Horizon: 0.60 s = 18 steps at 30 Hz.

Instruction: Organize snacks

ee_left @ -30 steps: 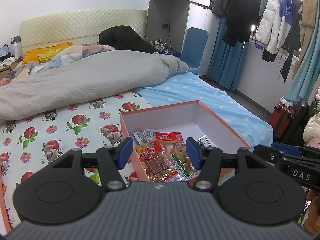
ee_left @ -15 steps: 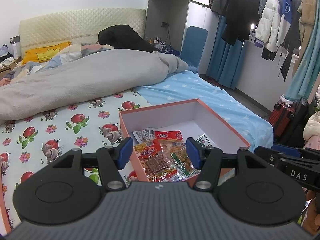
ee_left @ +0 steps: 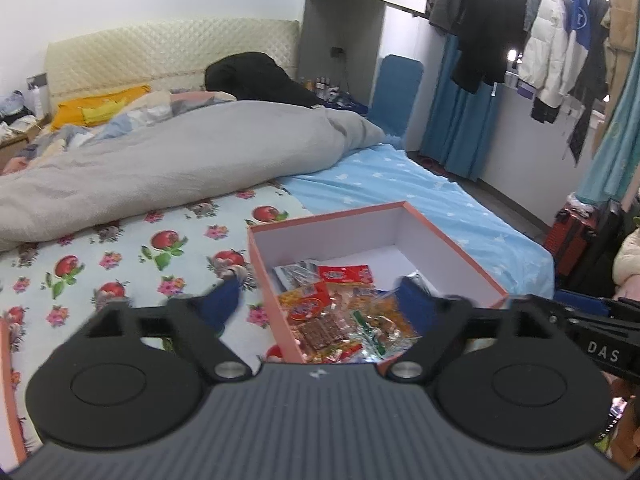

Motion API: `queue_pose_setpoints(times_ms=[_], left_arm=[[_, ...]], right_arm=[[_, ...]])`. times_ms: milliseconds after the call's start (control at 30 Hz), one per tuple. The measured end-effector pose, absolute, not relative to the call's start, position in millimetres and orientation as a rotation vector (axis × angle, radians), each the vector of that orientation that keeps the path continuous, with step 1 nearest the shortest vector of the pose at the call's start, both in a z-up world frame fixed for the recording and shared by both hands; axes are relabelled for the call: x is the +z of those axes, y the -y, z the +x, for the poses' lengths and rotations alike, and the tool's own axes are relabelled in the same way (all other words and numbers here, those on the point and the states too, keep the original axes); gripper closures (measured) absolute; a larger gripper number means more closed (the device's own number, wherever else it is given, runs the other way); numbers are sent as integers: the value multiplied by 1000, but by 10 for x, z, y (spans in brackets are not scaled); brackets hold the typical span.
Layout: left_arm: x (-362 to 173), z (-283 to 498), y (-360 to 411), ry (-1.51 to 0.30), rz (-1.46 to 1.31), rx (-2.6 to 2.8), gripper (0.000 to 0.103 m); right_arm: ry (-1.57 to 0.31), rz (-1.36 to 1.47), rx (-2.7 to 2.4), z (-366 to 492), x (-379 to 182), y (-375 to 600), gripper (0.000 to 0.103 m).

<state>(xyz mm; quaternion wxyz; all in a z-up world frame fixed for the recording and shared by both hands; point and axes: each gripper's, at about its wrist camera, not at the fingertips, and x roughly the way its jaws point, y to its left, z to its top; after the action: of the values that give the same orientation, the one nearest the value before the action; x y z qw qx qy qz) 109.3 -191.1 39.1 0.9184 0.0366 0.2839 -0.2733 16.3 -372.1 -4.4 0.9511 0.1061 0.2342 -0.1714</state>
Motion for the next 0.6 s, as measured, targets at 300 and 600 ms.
queue_pose_setpoints(times_ms=[300,600], left_arm=[[414,1112,1924,-589,84,-559,1],[427,1119,1933,-610,86,-547,1]], right_arm=[[-471,225,-380,139,-61,3753,15],[-473,215,-378,145,-53,3749,15]])
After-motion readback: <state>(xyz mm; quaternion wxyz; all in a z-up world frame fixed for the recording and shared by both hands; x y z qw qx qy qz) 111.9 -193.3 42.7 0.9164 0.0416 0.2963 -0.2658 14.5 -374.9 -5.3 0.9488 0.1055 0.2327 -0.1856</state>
